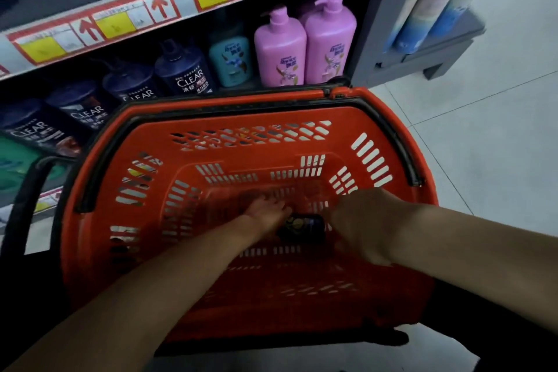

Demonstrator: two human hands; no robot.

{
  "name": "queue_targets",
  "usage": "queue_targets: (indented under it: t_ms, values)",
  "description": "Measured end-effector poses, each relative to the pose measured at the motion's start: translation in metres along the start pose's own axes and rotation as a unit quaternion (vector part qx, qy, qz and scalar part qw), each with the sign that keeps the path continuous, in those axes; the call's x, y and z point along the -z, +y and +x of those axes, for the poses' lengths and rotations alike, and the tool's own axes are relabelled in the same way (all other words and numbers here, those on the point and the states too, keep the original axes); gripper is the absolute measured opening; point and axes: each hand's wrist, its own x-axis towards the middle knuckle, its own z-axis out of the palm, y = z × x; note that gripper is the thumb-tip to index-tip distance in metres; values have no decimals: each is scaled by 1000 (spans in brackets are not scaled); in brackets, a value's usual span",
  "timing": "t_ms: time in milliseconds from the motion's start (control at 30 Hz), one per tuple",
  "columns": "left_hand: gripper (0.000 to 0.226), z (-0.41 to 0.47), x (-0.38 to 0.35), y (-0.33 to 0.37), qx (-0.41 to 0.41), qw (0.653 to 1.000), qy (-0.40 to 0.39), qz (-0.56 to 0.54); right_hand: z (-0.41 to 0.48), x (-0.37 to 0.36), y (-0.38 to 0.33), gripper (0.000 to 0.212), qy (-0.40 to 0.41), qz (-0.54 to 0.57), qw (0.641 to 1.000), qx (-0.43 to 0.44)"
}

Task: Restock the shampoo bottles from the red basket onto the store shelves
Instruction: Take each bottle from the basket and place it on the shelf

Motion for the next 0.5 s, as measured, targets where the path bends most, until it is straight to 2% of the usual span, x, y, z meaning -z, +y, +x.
queue_targets:
  t_ms: [167, 367, 433, 500]
  values:
    - [53, -1, 8, 3, 12, 1000, -8, -23, 1, 2, -2, 41, -1, 2, 1000, -11]
    - [56, -36, 39, -6, 39, 999, 13, -1, 1, 10, 2, 46, 13, 20, 999, -36]
    - [63, -53, 52, -13, 40, 999, 29, 16, 1, 14, 3, 47, 21, 21, 999, -43]
    - [60, -73, 68, -19, 52, 997, 55, 28, 1, 18, 3, 47, 24, 16, 999, -45]
